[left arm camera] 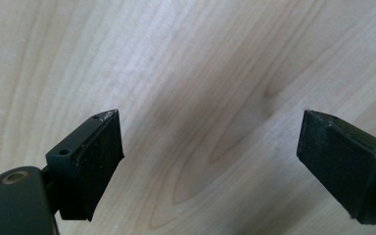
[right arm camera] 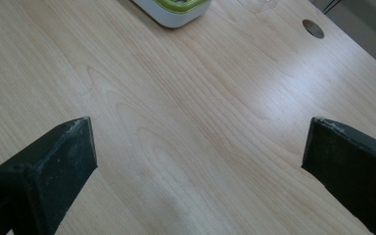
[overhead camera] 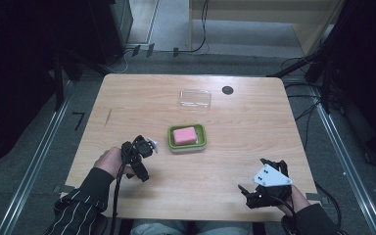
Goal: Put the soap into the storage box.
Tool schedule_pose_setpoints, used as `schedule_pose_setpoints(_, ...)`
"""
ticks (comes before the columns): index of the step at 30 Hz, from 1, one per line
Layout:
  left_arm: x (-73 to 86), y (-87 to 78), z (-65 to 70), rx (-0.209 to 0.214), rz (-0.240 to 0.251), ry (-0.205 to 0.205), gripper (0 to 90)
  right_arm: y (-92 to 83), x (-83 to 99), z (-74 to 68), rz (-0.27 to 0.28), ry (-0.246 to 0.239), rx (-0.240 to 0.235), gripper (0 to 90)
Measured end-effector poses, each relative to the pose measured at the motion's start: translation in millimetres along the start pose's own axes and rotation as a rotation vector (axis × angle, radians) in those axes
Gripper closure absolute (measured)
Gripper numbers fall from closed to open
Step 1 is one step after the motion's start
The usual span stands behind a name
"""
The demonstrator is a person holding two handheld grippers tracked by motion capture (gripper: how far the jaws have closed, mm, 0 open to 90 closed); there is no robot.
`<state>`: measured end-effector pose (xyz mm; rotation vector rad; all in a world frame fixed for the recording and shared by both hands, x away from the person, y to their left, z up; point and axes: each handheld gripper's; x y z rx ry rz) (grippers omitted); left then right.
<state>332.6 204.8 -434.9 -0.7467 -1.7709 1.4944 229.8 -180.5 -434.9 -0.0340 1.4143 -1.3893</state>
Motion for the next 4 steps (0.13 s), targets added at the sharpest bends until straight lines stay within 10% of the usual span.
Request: schedule_pose_setpoints(4, 3.8, 2.5, 1.7, 0.004, -0.003, -0.009, 10.2, -0.7, 0.5, 0.3, -0.001, 0.007, 0.005, 0.0)
Point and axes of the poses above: each handheld gripper's, and its own axes: y roughly forward along the jaws, x roughly out of its underside, z roughly to its right, and after that the axes turned 8 degrees about -z, right-handed
